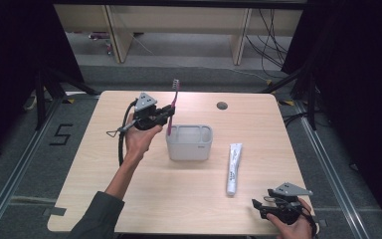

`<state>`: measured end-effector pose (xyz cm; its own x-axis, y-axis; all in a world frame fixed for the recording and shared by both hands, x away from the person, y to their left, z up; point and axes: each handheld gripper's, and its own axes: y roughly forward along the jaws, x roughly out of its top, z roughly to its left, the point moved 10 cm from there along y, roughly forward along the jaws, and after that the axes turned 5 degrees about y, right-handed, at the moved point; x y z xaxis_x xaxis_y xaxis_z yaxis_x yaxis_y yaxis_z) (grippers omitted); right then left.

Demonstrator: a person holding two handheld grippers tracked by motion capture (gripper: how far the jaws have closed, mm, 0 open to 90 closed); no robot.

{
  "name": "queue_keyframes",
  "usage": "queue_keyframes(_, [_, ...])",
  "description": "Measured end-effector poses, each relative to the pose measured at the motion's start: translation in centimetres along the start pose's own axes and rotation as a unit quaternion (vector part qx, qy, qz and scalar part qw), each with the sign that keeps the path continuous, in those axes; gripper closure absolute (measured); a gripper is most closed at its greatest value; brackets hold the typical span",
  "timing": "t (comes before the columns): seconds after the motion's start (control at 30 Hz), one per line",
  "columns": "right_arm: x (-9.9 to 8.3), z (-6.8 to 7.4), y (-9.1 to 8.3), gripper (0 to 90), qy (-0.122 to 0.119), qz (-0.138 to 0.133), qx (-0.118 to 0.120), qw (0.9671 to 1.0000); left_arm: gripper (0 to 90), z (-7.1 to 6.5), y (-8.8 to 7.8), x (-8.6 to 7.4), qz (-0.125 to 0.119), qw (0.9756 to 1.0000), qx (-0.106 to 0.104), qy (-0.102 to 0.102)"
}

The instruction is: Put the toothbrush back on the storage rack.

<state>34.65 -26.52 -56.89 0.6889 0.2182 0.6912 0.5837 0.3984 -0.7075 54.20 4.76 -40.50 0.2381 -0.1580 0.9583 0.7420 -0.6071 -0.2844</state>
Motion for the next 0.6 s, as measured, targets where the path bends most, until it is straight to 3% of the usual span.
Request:
queue_keyframes(0.2, [0.0,0.0,0.0,28.0,0.0,0.001,0.002,1.0,81.9,-0.1,0.7,-0.5,-0.001,1.0,-0.002,0.002])
queue_keyframes(0.6, [0.0,0.0,0.0,28.0,-0.004,0.0,0.001,1.0,81.8,0.3,1.5,-2.5,-0.005,0.9999,-0.002,-0.016])
